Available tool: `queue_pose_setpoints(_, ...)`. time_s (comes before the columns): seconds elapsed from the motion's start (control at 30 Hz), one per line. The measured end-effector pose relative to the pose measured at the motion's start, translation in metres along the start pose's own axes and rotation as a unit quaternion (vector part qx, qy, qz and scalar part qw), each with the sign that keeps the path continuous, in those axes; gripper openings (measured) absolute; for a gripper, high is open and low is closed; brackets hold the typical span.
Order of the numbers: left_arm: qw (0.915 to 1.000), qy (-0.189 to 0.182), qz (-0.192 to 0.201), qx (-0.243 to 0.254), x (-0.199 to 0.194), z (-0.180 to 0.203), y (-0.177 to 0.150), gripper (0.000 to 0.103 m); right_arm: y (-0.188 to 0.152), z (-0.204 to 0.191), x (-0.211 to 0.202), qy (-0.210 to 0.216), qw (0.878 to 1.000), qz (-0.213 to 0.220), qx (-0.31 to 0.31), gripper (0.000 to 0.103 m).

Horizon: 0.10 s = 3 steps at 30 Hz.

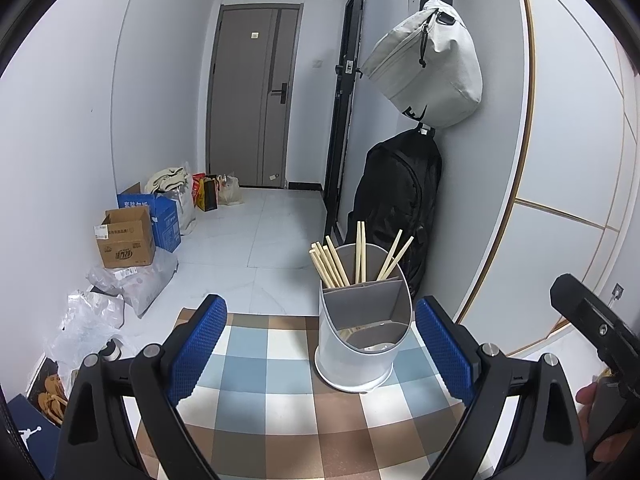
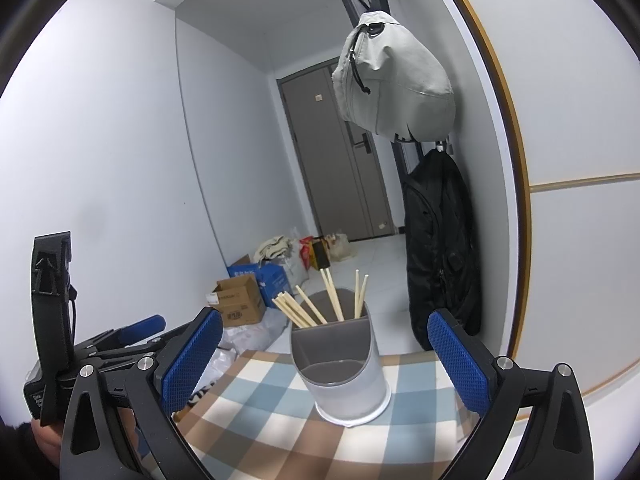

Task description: Organize utensils

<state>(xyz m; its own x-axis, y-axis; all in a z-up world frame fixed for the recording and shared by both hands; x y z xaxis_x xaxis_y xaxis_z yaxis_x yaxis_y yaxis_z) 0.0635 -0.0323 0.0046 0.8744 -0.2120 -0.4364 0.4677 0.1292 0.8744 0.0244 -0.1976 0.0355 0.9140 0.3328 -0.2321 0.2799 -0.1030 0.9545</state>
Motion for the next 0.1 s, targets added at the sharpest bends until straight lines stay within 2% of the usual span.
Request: queue_pose_setpoints(0.1, 0.9999, -0.001, -0.005, -0.009, 0.0016, -0.0035, -0.0002, 0.093, 0.0001, -0.0004, 0.0024, 0.0, 1.0, -0.003, -0.001, 0.103)
Point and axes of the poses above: each gripper's, at about its wrist camera, not at the fingertips, and x roughly the way its jaws point, z to its right, y to its top, the point moved 10 cm from there along x, roughly the way its jaws point, and after that the axes turned 5 degrees about -x, right-handed, at the moved point
